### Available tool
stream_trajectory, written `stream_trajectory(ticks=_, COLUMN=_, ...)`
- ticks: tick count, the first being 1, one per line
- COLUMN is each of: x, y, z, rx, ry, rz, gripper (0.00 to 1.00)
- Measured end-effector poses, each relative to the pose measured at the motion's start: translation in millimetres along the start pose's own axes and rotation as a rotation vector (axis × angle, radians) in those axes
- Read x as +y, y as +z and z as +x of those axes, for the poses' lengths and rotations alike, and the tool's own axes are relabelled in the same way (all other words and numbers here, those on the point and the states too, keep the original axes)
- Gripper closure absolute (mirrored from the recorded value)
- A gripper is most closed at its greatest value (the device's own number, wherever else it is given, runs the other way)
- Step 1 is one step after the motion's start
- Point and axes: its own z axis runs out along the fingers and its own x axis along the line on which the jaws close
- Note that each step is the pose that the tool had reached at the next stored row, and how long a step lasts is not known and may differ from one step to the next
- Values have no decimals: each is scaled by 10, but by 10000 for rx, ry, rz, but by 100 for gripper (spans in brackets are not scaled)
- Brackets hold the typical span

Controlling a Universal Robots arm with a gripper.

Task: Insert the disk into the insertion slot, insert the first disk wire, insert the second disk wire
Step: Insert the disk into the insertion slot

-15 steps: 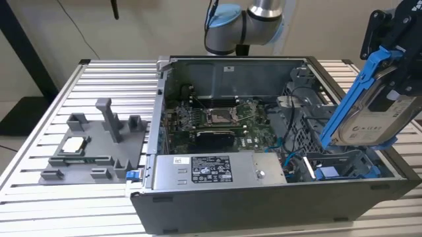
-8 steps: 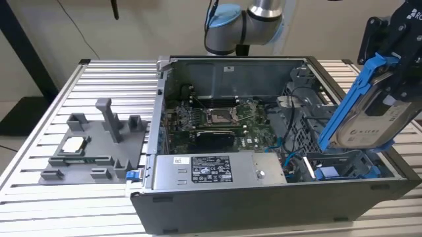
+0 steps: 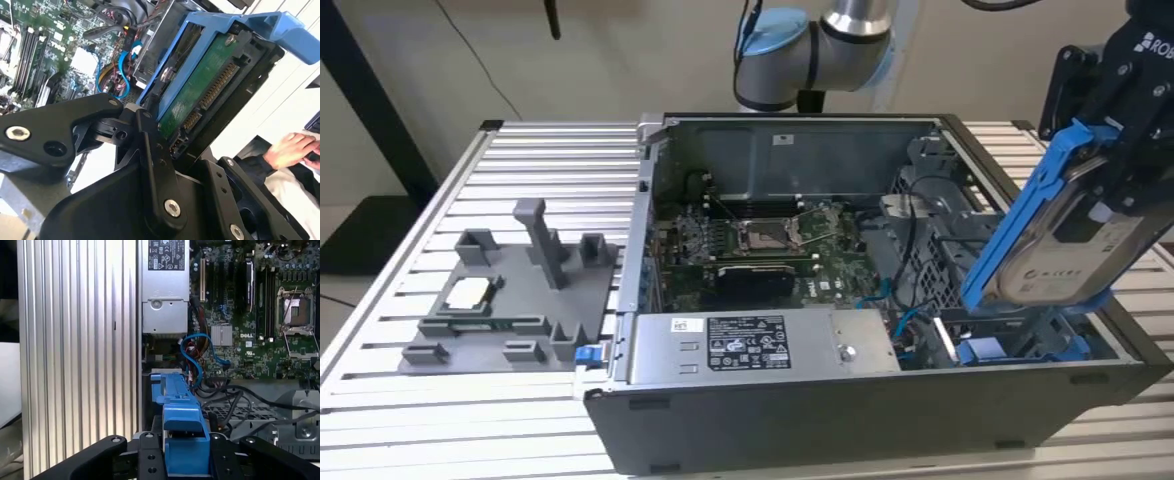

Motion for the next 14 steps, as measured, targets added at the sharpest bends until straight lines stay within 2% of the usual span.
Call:
stream_trajectory(ticks=10, x=-17, y=103, z=-1, rx=-51, ry=-2, rz=0, gripper=67)
stream_trajectory(ticks=14, x=-33, y=152, z=-2, rx=-132, ry=-3, rz=-2, gripper=67)
